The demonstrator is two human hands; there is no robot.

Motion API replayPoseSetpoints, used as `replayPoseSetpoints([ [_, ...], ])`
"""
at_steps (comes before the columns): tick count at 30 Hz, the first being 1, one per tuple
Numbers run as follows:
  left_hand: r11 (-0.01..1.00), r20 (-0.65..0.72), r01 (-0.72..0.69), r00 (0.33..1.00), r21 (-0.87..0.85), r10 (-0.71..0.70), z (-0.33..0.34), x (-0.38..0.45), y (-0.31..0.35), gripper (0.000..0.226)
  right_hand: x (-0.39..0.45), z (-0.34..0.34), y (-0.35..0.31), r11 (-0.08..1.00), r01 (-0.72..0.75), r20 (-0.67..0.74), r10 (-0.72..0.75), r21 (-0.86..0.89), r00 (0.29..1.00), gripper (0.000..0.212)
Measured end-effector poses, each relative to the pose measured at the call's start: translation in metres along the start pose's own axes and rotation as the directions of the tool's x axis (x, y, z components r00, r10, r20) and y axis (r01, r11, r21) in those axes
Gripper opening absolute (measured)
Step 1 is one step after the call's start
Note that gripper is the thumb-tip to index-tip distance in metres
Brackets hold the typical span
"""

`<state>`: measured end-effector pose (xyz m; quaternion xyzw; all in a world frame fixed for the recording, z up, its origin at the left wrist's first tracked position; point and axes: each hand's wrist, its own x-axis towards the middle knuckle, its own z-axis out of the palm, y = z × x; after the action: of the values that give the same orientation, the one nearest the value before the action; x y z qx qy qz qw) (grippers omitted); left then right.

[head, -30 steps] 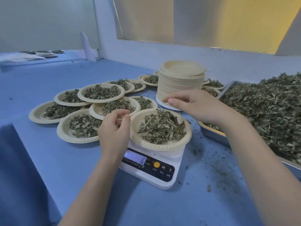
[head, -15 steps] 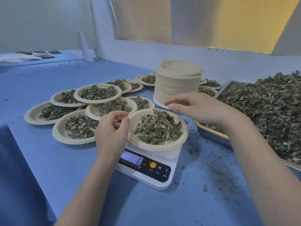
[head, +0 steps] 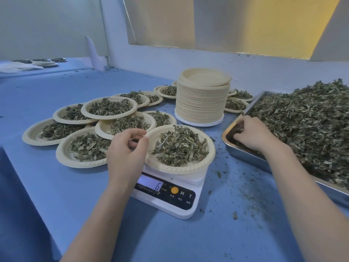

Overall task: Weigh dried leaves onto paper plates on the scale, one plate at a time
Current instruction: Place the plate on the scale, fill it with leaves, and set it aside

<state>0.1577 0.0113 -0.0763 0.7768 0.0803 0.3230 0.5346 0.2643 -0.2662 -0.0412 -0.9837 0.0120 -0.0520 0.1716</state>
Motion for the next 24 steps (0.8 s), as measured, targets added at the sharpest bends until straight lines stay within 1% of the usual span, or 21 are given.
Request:
replayPoseSetpoints([
  [1, 1.000, -0.002, 0.003, 1.000, -0.003, -0.003, 0.000, 0.000, 0.000, 0.014, 0.002, 0.003, 0.004, 0.998, -0.034, 0.055, 0.036, -0.044, 0.998, 0.041],
  [3, 1.000, -0.004, 0.005, 1.000, -0.005, -0.005, -0.001, 0.000, -0.001, 0.013, 0.004, 0.007, 0.007, 0.977, -0.049, 0.187, 0.089, -0.206, 0.978, 0.042],
  [4, 1.000, -0.004, 0.006, 1.000, -0.004, -0.006, -0.001, 0.000, -0.001, 0.013, 0.003, 0.007, 0.006, 0.967, -0.038, 0.223, 0.096, -0.252, 0.970, 0.042],
  [5, 1.000, -0.002, 0.006, 1.000, -0.005, -0.006, -0.001, 0.000, -0.001, 0.013, 0.003, 0.006, 0.006, 0.967, -0.038, 0.230, 0.097, -0.251, 0.968, 0.042],
  [8, 1.000, -0.001, 0.007, 1.000, -0.012, -0.007, -0.001, 0.001, -0.002, 0.013, 0.001, 0.001, 0.006, 0.983, -0.046, 0.187, 0.079, -0.177, 0.979, 0.037],
  [11, 1.000, 0.003, 0.006, 1.000, -0.022, -0.006, -0.001, 0.001, -0.003, 0.013, -0.004, -0.004, 0.006, 0.992, -0.047, 0.192, 0.069, -0.116, 0.979, 0.020],
  [13, 1.000, 0.004, 0.010, 1.000, -0.026, -0.010, -0.001, 0.001, -0.003, 0.013, -0.005, -0.005, 0.004, 0.997, -0.023, 0.180, 0.035, -0.069, 0.983, 0.015],
  [14, 0.999, 0.005, 0.013, 1.000, -0.030, -0.013, -0.001, 0.001, -0.003, 0.013, -0.006, -0.005, 0.001, 0.998, -0.001, 0.169, 0.013, -0.068, 0.986, 0.014],
  [16, 0.999, 0.008, 0.019, 1.000, -0.040, -0.019, -0.001, 0.001, -0.003, 0.013, -0.007, -0.004, -0.005, 0.996, 0.027, 0.143, -0.015, -0.083, 0.990, 0.004],
  [17, 0.999, 0.009, 0.021, 1.000, -0.042, -0.021, -0.001, 0.002, -0.004, 0.013, -0.009, -0.005, -0.008, 0.996, 0.030, 0.133, -0.019, -0.080, 0.991, 0.005],
  [18, 0.999, 0.008, 0.024, 1.000, -0.044, -0.024, -0.002, 0.002, -0.003, 0.013, -0.010, -0.006, -0.009, 0.997, 0.031, 0.125, -0.023, -0.066, 0.992, 0.012],
  [20, 0.999, 0.004, 0.032, 0.999, -0.044, -0.032, -0.002, 0.002, -0.003, 0.013, -0.013, -0.010, -0.010, 0.999, -0.002, 0.109, -0.002, 0.041, 0.994, 0.020],
  [22, 0.998, -0.001, 0.041, 0.999, -0.043, -0.041, -0.002, 0.003, -0.002, 0.013, -0.015, -0.016, -0.010, 0.988, -0.011, 0.064, 0.001, 0.156, 0.998, 0.019],
  [24, 0.998, -0.001, 0.047, 0.999, -0.046, -0.047, -0.002, 0.002, -0.001, 0.013, -0.017, -0.022, -0.015, 0.979, 0.016, -0.003, -0.016, 0.205, 1.000, 0.019],
])
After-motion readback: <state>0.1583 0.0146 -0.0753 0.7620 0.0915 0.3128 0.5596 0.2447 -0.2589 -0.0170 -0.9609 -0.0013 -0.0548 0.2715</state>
